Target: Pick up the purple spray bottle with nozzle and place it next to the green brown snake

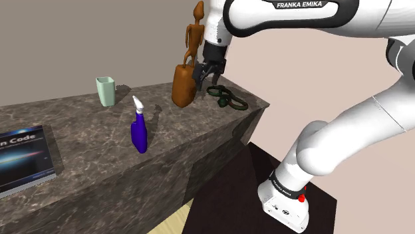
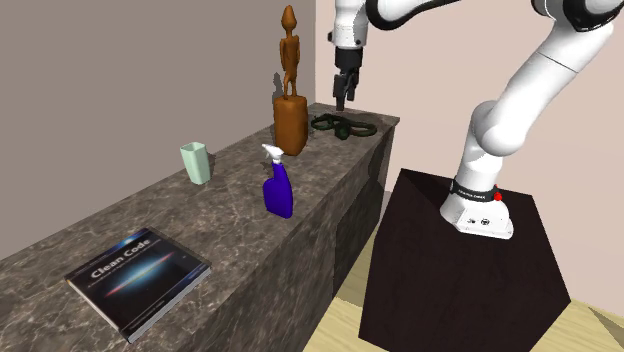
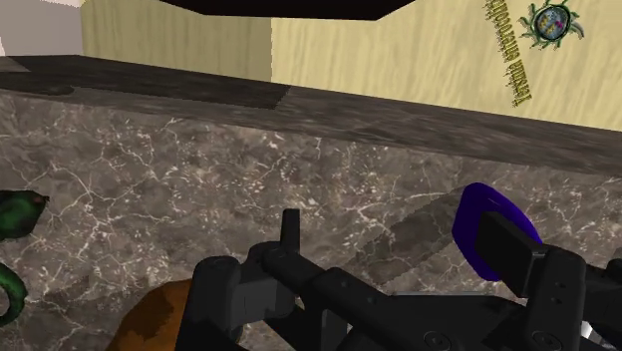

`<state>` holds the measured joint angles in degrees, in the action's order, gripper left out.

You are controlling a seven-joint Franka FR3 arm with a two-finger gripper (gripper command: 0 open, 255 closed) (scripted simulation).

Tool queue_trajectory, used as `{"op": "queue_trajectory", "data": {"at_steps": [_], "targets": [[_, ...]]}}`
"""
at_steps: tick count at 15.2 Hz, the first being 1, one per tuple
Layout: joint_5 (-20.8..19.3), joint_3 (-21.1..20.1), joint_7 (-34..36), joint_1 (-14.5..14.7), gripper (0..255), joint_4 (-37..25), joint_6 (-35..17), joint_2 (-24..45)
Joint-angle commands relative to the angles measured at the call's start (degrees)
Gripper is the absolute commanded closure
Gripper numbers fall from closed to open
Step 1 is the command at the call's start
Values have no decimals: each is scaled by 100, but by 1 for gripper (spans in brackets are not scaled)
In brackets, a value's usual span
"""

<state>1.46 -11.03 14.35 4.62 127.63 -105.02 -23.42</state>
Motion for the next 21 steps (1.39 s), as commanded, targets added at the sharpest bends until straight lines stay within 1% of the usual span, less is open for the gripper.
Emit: {"op": "queue_trajectory", "data": {"at_steps": [1,8,13,17,18,21], "targets": [[23,-169,226,52,0,-223,-154,362],[-135,-651,963,220,0,-1078,-613,1645],[-434,-902,1508,407,0,-1906,-780,2651],[-742,-1014,1919,642,0,-2720,-793,3505],[-769,-1016,1952,670,0,-2799,-788,3582],[-801,-1003,1973,675,0,-2649,-998,3646]]}}
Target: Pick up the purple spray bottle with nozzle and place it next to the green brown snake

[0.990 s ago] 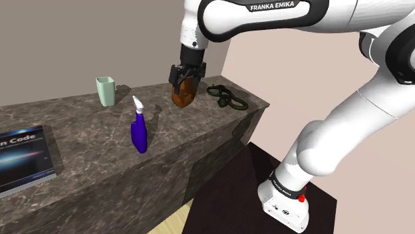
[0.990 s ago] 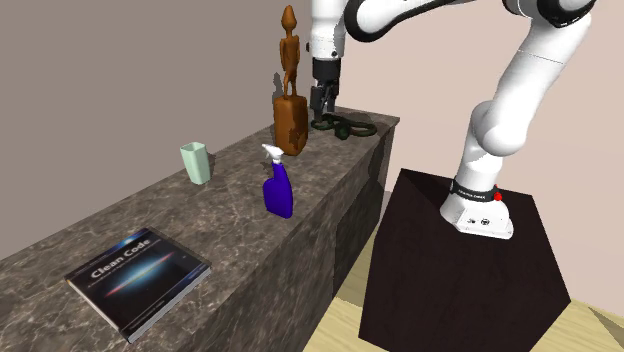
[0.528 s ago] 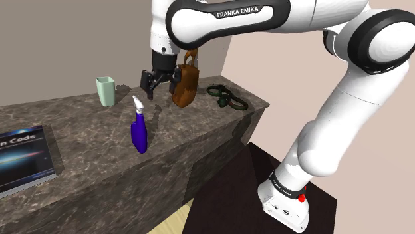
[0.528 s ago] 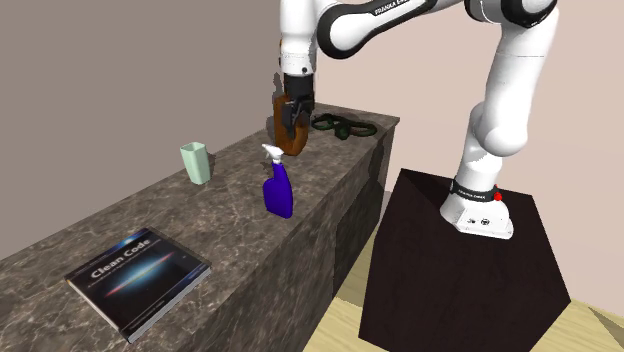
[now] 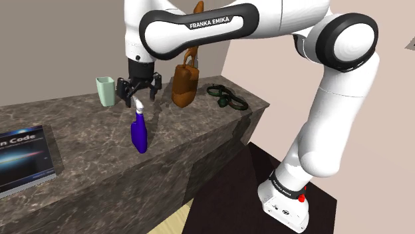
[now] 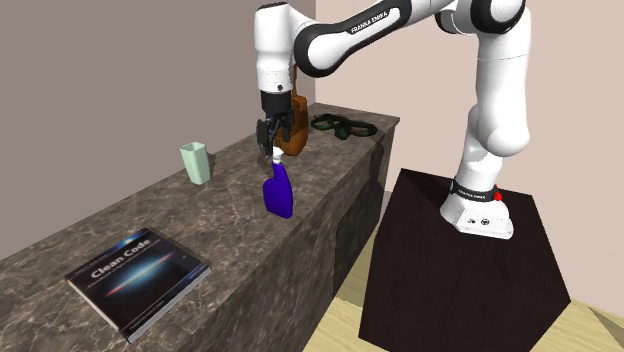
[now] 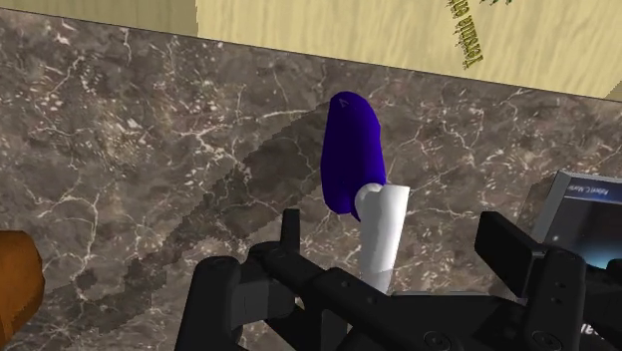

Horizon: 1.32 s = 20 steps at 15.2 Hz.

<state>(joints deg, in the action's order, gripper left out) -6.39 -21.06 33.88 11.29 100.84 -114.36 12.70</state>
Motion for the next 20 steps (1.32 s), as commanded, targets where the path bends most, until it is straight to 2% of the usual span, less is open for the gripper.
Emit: {"op": "queue_trajectory", "data": {"at_steps": [1,4,12,13,20], "targets": [[-28,4,27,10,0,77,-134,57],[-76,19,58,15,0,235,-378,151],[-75,19,58,15,0,235,-377,151],[-75,19,58,15,255,235,-377,151],[-75,19,58,15,255,235,-376,150]]}}
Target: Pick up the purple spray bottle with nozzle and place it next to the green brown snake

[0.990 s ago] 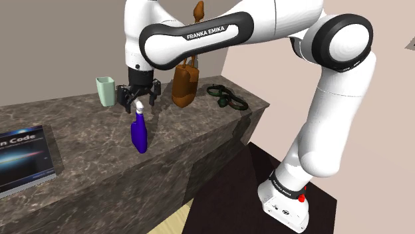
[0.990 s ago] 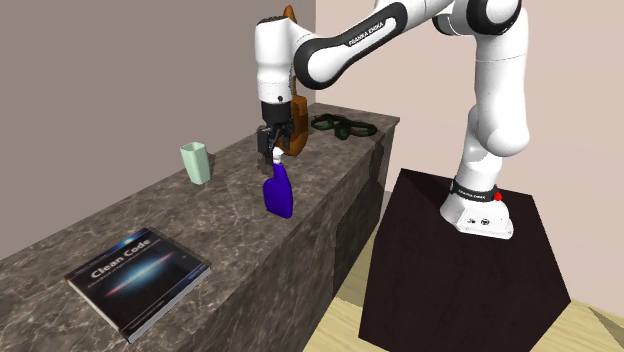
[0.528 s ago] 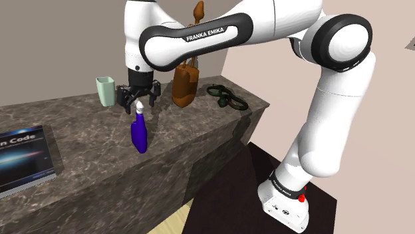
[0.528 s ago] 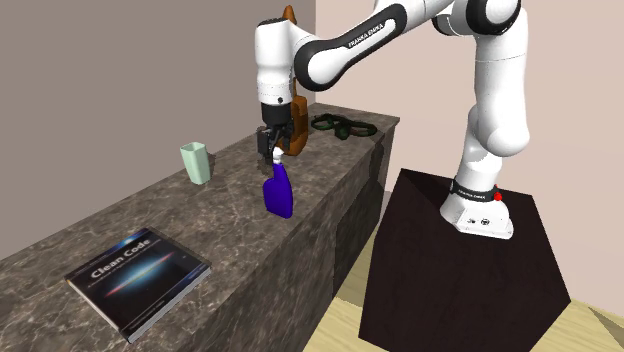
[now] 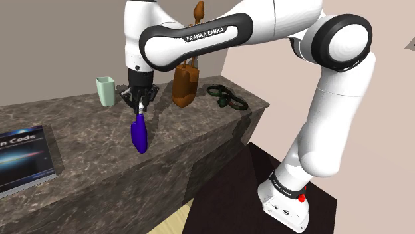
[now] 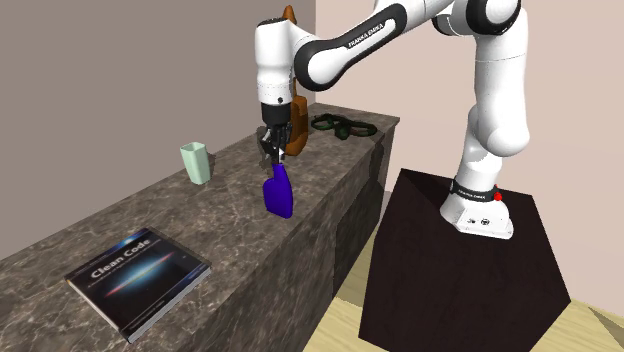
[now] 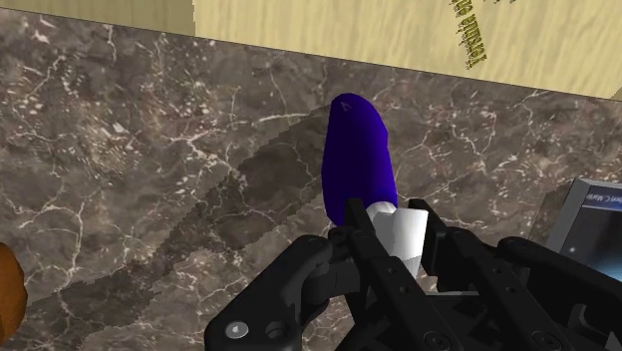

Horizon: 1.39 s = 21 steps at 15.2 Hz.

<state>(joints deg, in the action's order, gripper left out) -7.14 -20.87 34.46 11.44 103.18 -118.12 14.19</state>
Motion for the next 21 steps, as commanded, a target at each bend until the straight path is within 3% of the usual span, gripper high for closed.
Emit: {"op": "queue_trajectory", "data": {"at_steps": [1,21], "targets": [[0,0,0,0,255,1,0,1],[145,-48,-123,4,255,-1138,1375,-258]]}}
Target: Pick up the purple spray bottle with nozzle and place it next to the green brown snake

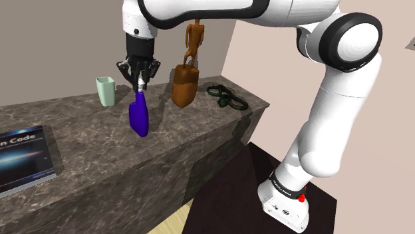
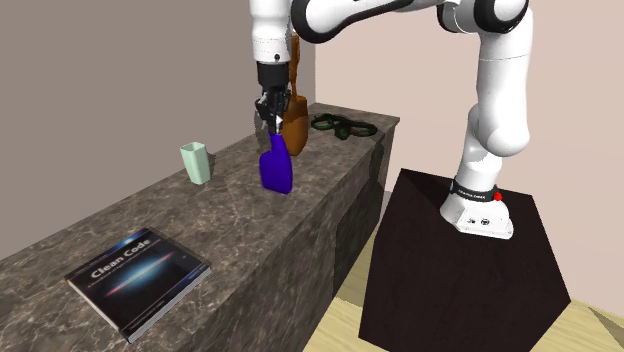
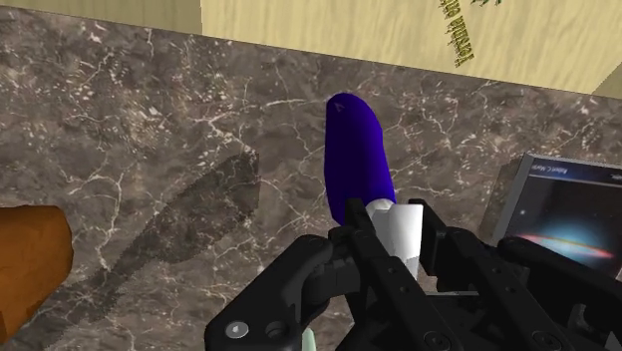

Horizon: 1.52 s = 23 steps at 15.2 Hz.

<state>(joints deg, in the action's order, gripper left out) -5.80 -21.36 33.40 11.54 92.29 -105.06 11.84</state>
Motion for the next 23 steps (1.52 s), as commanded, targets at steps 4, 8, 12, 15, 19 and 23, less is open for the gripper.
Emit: {"op": "queue_trajectory", "data": {"at_steps": [4,8,12,15,19,23], "targets": [[14,-6,-26,6,255,-344,359,-17],[216,167,-554,-332,255,-68,480,-463],[368,381,-1087,-633,255,79,652,-817],[449,562,-1485,-840,255,108,807,-1020],[518,815,-2009,-1103,255,44,1043,-1204],[552,1074,-2526,-1357,255,-142,1305,-1288]]}}
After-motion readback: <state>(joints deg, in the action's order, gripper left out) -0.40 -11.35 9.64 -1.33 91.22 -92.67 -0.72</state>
